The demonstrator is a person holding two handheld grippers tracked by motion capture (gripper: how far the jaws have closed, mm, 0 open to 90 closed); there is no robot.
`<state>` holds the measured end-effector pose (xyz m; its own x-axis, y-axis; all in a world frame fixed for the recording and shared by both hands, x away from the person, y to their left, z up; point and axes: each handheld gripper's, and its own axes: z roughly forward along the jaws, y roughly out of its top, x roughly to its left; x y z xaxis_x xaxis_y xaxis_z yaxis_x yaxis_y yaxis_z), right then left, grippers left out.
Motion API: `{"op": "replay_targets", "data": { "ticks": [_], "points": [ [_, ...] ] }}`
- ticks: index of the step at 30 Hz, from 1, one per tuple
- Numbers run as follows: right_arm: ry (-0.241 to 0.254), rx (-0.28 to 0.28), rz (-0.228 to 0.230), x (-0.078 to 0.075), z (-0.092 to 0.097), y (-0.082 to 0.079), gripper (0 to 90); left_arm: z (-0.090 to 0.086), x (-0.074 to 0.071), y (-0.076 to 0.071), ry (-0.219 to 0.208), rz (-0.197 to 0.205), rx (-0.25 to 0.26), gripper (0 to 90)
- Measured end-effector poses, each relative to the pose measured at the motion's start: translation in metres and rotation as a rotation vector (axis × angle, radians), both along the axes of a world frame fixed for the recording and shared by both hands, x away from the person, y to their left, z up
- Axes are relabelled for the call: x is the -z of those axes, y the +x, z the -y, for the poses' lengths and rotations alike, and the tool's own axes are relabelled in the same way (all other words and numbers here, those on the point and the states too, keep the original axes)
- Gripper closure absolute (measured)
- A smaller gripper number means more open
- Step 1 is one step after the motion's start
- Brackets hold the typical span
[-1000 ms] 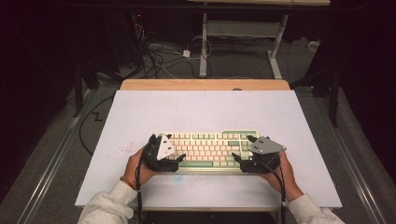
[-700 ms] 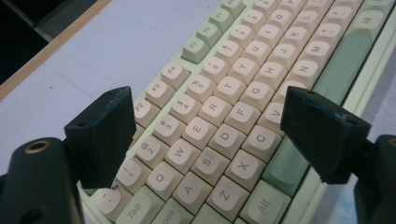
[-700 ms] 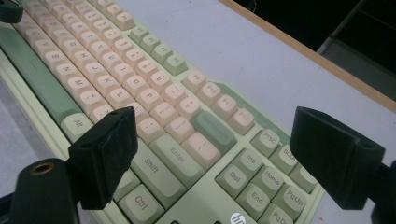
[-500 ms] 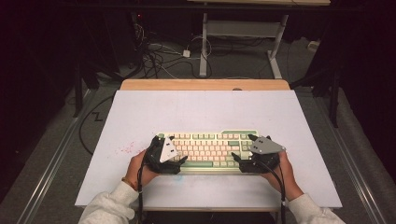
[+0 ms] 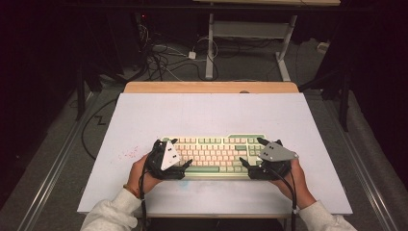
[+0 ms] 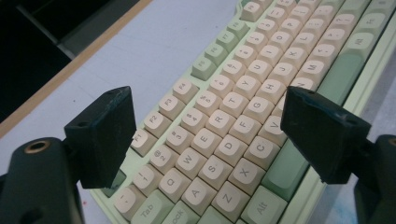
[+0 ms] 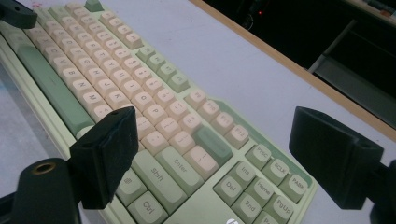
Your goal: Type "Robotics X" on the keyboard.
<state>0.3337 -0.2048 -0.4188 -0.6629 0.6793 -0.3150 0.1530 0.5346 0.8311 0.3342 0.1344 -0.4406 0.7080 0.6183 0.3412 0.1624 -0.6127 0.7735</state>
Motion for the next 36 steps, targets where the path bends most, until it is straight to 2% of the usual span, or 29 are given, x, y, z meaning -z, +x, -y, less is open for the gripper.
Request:
{"op": "replay_targets", "data": {
  "ticks": [6,12,21,31,36],
  "points": [
    [0.0,0.005,0.021,-0.004,0.003,-0.005,16.2,-0.007,-0.004,-0.008,-0.019,0.016,-0.007,17.8],
    [0.001,-0.001,0.038,-0.007,0.004,-0.01,16.4,-0.013,-0.007,-0.013,-0.02,0.022,-0.01,17.7],
    [0.002,-0.006,0.04,-0.01,0.007,-0.015,16.5,-0.021,-0.01,-0.019,-0.019,0.035,-0.013,17.7],
    [0.009,0.004,0.048,-0.013,0.018,-0.022,16.5,-0.027,-0.011,-0.026,-0.023,0.041,-0.01,17.7],
    [0.011,0.011,0.049,-0.013,0.024,-0.024,16.5,-0.029,-0.009,-0.029,-0.009,0.039,-0.009,17.7]
  ]
}}
